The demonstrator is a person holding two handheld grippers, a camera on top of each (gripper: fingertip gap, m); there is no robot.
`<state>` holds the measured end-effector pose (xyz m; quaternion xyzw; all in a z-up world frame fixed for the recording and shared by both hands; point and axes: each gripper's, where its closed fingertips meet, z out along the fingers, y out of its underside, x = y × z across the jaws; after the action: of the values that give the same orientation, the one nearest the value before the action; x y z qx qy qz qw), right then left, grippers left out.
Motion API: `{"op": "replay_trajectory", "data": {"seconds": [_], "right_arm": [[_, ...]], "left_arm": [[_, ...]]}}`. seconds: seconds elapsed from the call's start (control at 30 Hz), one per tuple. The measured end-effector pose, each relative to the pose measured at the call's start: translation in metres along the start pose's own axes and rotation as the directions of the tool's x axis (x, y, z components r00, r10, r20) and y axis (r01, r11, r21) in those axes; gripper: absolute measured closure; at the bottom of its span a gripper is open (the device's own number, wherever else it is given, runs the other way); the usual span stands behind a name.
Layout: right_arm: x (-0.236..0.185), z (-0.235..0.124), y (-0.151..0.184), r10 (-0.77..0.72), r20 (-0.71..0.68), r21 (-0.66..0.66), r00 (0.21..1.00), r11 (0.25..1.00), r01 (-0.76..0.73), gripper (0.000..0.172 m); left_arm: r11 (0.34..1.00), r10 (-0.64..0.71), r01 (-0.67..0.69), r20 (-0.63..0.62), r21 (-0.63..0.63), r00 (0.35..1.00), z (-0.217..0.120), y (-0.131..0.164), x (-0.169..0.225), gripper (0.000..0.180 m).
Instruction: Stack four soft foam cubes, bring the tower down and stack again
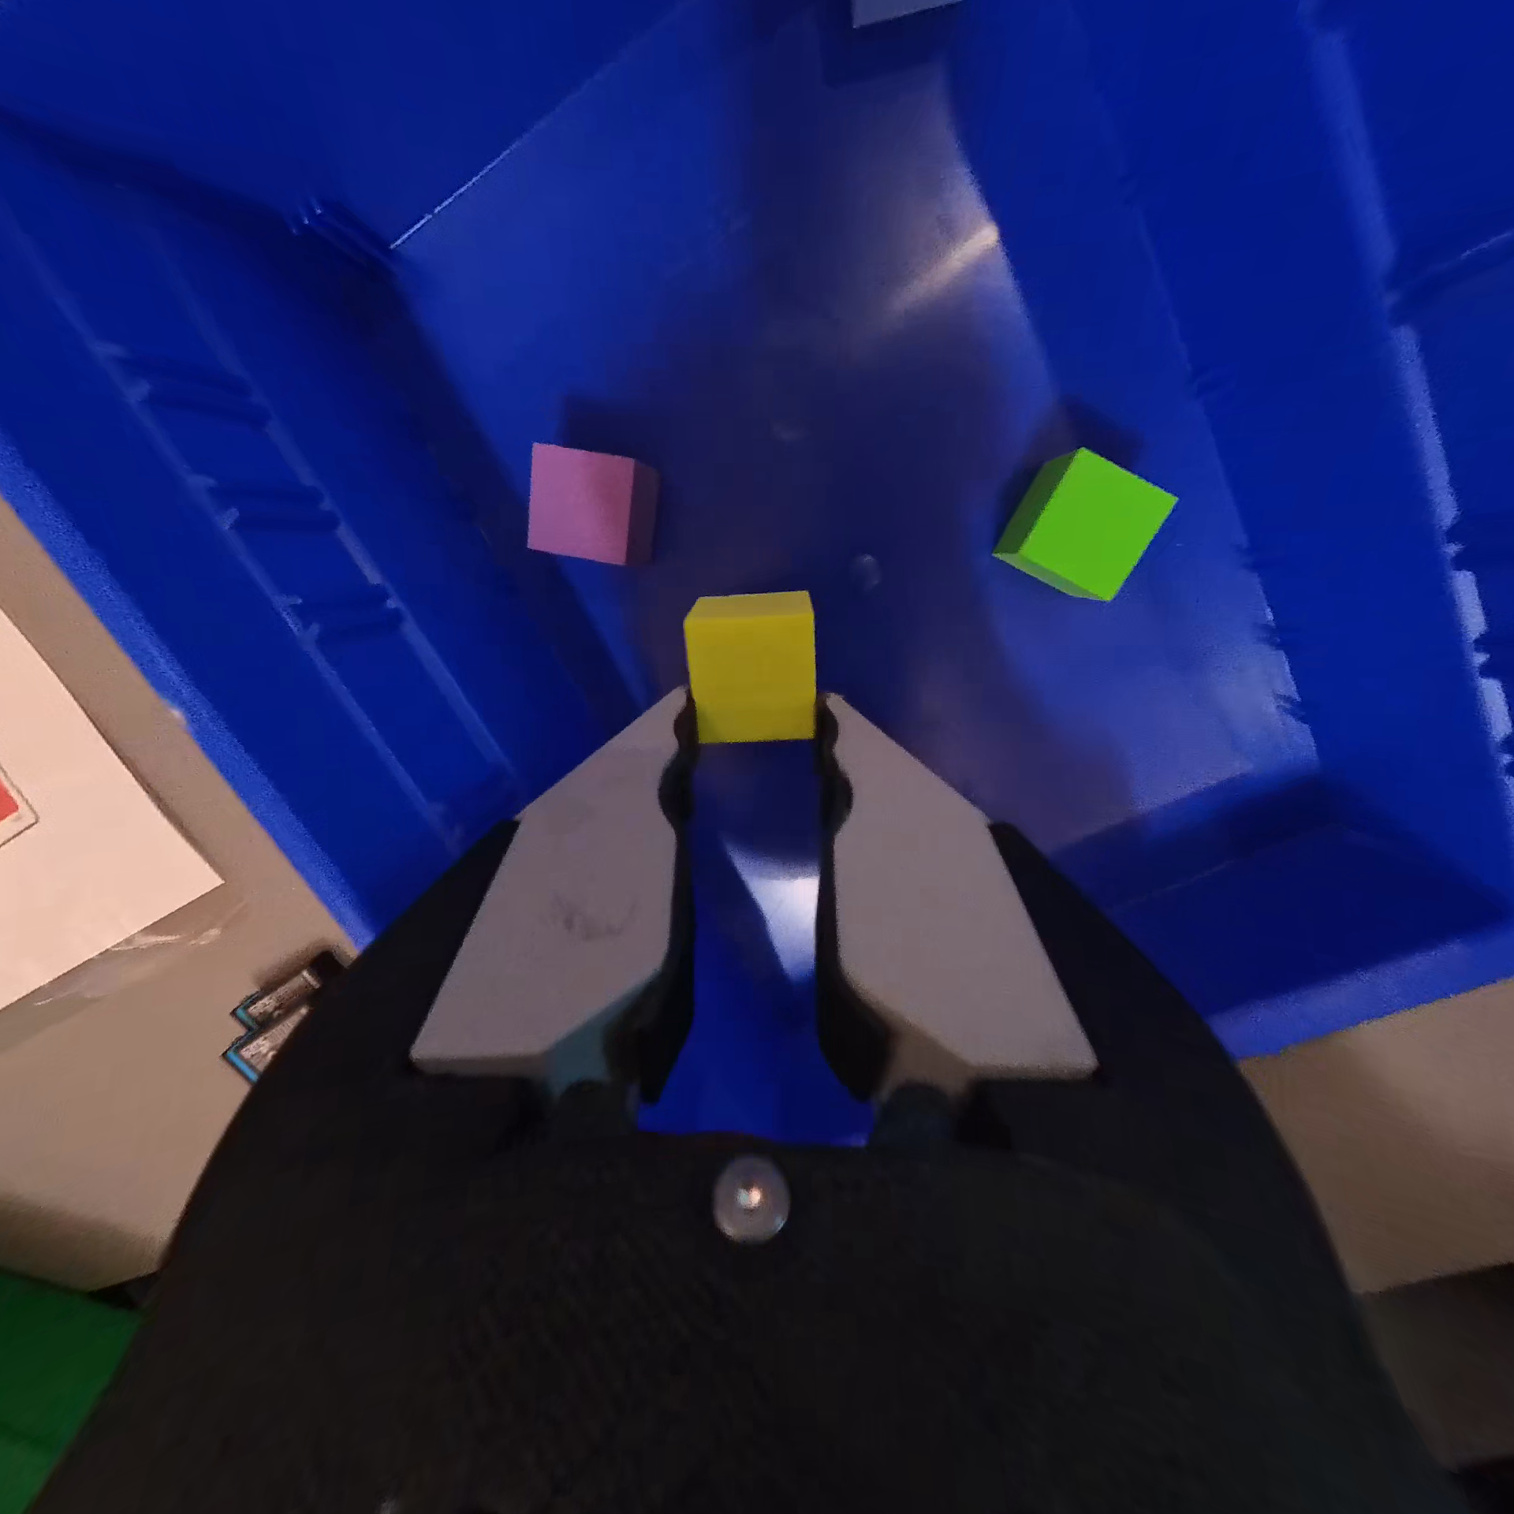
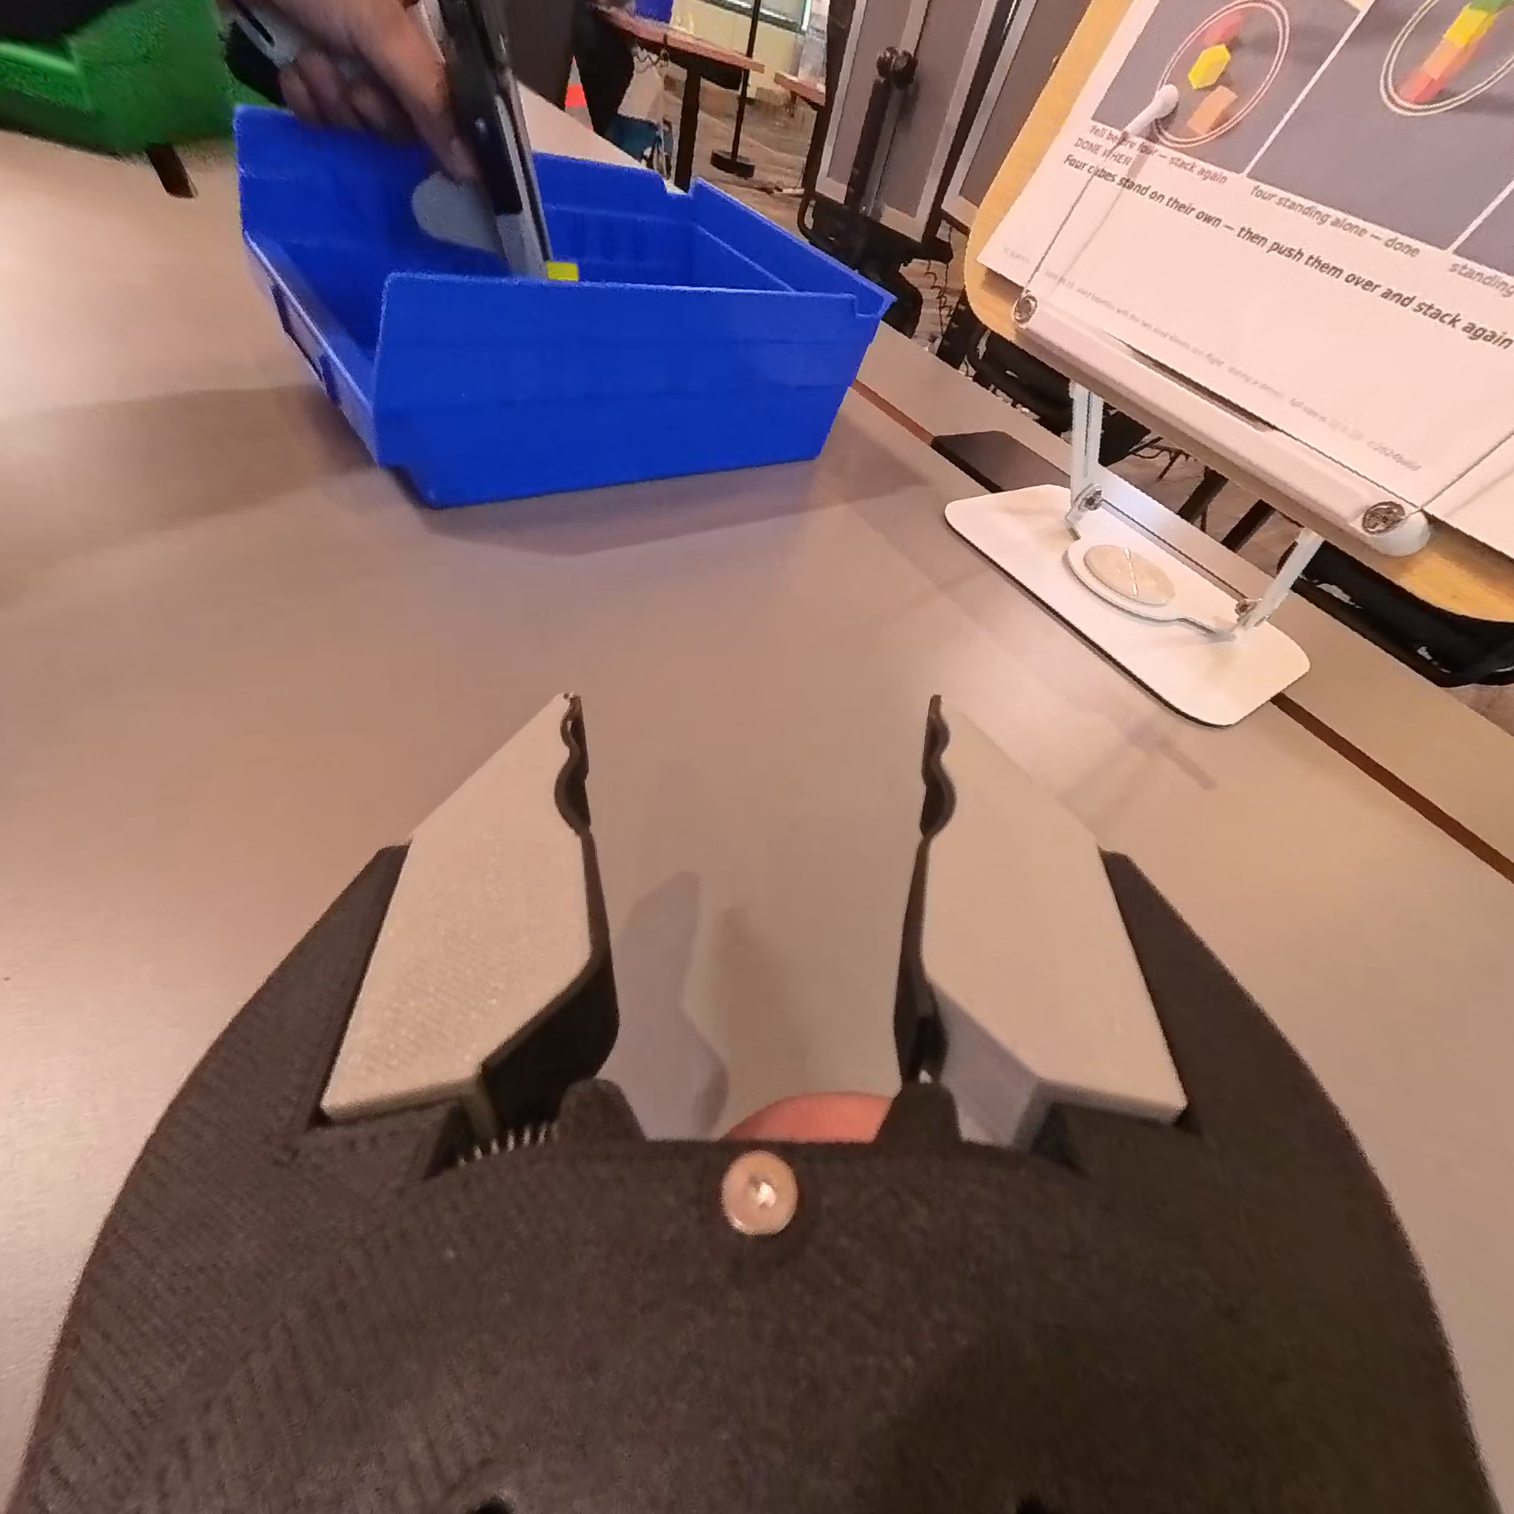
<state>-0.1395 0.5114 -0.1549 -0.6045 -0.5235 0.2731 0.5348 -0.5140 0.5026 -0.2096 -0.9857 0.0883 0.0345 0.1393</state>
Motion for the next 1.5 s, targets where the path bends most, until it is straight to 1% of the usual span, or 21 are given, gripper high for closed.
{"op": "replay_trajectory", "data": {"seconds": [0.2, 0.3, 0.4, 0.5, 0.57, 0.67, 0.77, 0.87, 0.97, 1.07, 1.1, 1.17, 1.27, 1.5], "right_arm": [[0.001, 0.0, 0.0, 0.004, -0.003, 0.0, 1.0, 1.0, -0.004, 0.091], [0.001, -0.001, 0.0, 0.004, -0.004, -0.001, 1.0, 1.0, -0.004, 0.092], [0.002, -0.001, 0.0, 0.003, -0.003, 0.001, 1.0, 1.0, -0.003, 0.092], [0.002, -0.001, -0.001, 0.003, -0.003, 0.001, 1.0, 1.0, -0.003, 0.092], [0.004, -0.002, -0.002, 0.003, -0.006, 0.004, 1.0, 1.0, -0.003, 0.092], [0.007, -0.003, -0.001, 0.009, 0.001, -0.003, 1.0, 1.0, -0.009, 0.093], [0.013, -0.004, 0.002, 0.011, -0.001, -0.019, 1.0, 1.0, -0.011, 0.094], [0.022, -0.007, 0.005, 0.027, -0.001, -0.028, 1.0, 0.999, -0.027, 0.095], [0.031, -0.008, 0.011, 0.037, -0.006, -0.051, 0.999, 0.998, -0.037, 0.097], [0.042, -0.01, 0.02, 0.027, -0.033, -0.081, 0.999, 0.996, -0.029, 0.098], [0.046, -0.01, 0.023, 0.027, -0.04, -0.091, 0.999, 0.995, -0.031, 0.098], [0.051, -0.012, 0.028, 0.044, -0.048, -0.106, 0.998, 0.993, -0.048, 0.098], [0.058, -0.016, 0.028, 0.058, -0.069, -0.103, 0.996, 0.993, -0.065, 0.098], [0.063, -0.02, 0.026, 0.064, -0.082, -0.101, 0.995, 0.992, -0.072, 0.098]], "left_arm": [[0.996, 0.069, -0.069, 0.003, 0.05, 0.998, -0.019, -0.011, 0.01, 0.154], [0.987, 0.141, -0.139, -0.012, 0.075, 0.99, -0.029, -0.018, 0.024, 0.154], [0.96, 0.259, -0.255, -0.017, 0.112, 0.966, -0.042, -0.029, 0.044, 0.154], [0.894, 0.425, -0.42, 0.003, 0.155, 0.905, -0.062, -0.043, 0.074, 0.154], [0.844, 0.516, -0.512, 0.018, 0.159, 0.856, -0.072, -0.052, 0.096, 0.155], [0.739, 0.662, -0.654, 0.008, 0.162, 0.75, -0.078, -0.061, 0.137, 0.154], [0.629, 0.773, -0.762, -0.017, 0.156, 0.634, -0.07, -0.07, 0.185, 0.154], [0.537, 0.843, -0.83, -0.051, 0.152, 0.536, -0.053, -0.079, 0.234, 0.154], [0.474, 0.88, -0.871, -0.113, 0.126, 0.462, -0.026, -0.082, 0.274, 0.154], [0.424, 0.896, -0.902, -0.186, 0.084, 0.404, 0.002, -0.077, 0.301, 0.155], [0.408, 0.902, -0.91, -0.189, 0.079, 0.388, 0.008, -0.078, 0.307, 0.155], [0.396, 0.906, -0.914, -0.201, 0.089, 0.373, 0.016, -0.08, 0.321, 0.155], [0.396, 0.905, -0.91, -0.223, 0.126, 0.363, 0.02, -0.083, 0.338, 0.155], [0.387, 0.907, -0.908, -0.244, 0.162, 0.343, 0.028, -0.081, 0.358, 0.155]]}}
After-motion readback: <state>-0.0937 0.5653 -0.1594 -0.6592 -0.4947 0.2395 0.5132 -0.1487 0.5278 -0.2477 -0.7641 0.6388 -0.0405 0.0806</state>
